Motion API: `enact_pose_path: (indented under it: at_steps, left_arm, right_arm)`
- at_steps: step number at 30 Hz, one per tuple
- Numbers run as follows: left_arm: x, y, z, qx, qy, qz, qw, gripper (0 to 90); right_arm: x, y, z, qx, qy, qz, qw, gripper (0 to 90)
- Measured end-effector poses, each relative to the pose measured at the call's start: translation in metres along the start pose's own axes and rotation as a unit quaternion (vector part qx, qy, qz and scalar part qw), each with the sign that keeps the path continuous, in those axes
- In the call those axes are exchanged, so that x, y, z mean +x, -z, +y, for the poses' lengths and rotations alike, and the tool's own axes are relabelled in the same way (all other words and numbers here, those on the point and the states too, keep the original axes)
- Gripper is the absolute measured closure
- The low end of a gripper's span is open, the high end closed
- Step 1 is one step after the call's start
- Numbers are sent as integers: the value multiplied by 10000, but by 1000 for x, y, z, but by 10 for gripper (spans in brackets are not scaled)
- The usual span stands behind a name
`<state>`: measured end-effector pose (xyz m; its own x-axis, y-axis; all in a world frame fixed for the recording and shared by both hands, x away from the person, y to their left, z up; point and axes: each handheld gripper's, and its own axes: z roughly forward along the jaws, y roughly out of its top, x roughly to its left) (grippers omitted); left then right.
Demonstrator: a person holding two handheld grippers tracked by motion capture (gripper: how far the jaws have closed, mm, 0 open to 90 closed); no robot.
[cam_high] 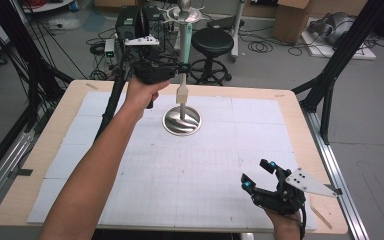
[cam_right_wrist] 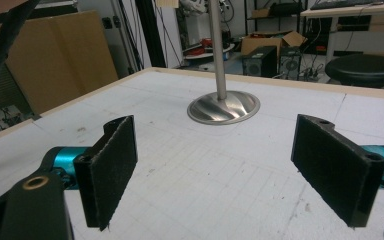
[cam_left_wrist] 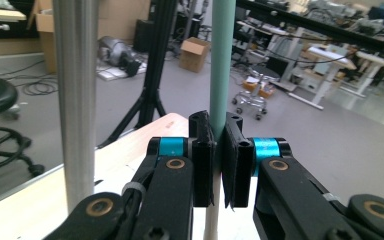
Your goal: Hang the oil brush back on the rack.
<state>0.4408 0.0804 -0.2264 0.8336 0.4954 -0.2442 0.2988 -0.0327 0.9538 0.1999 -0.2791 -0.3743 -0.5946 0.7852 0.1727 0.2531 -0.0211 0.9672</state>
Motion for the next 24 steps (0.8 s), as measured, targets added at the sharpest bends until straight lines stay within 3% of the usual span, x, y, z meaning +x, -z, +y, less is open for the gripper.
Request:
enact_pose_path:
  at_steps: [5,11,13,17,24]
  left_arm:
    - [-2,0,-2,90,-9,74,9999,808]
    - [-9,8,-10,244,-175,218,9993,553]
    - [-12,16,-18,102,-254,347,9990,454]
    - [-13,38,-36,-114,-317,548,9979,405]
    - [-20,84,-72,-364,-300,398,9981,331]
  right_arm:
    - [0,0,0,-7,-22,-9,10000,172]
    - [-1,2,-2,6,-15,-51,10000,172]
    - [-1,3,-2,12,-5,-85,10000,172]
    - [-2,4,-3,71,17,-167,9998,172]
    - [-2,2,-6,148,105,-288,9994,172]
